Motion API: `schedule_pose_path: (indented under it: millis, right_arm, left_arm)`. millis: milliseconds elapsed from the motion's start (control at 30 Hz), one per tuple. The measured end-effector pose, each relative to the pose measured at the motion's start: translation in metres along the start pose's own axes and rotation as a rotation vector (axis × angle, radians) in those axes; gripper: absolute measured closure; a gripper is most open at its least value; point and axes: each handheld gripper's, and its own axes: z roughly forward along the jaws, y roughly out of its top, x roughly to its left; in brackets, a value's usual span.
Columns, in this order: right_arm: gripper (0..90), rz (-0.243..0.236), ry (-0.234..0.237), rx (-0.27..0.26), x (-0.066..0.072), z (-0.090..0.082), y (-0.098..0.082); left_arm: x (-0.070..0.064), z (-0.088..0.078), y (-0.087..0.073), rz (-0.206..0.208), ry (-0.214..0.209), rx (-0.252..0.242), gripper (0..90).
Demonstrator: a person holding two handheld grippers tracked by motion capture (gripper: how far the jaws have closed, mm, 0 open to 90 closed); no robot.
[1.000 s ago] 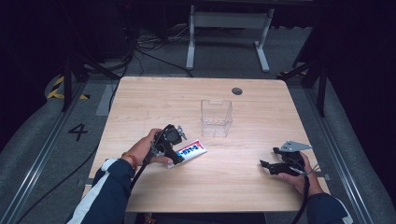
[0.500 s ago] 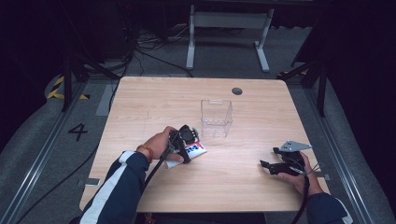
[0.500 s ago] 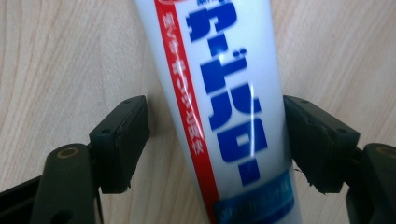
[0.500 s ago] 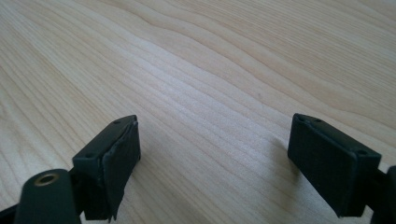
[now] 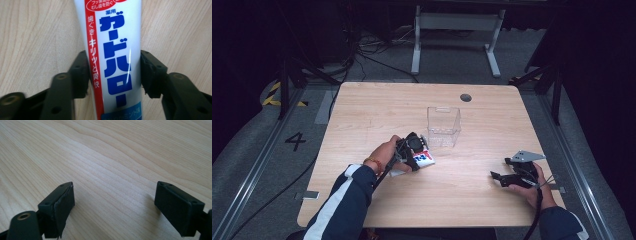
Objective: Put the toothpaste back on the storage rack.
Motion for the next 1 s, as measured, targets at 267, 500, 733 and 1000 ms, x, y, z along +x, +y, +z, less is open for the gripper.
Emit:
schedule_pose_path:
  millis: [267,500,733,1000]
  right_arm:
    - [16.6,0.003,-0.001,0.0,0.0,0.0,0.0]
    - [16.6,0.003,-0.001,0.0,0.0,0.0,0.0]
    - [16.6,0.007,-0.001,-0.002,0.0,0.0,0.0]
    - [16.6,0.008,-0.003,-0.003,0.0,0.0,0.0]
  left_arm:
    - [0.001,-0.01,-0.009,-0.022,0.006,-0.081,60.7]
    - [-0.002,-0.02,-0.017,-0.024,0.014,-0.162,64.9]
    - [-0.005,-0.043,-0.029,-0.043,0.03,-0.306,66.7]
    - [-0.008,-0.066,-0.034,-0.049,0.038,-0.421,67.2]
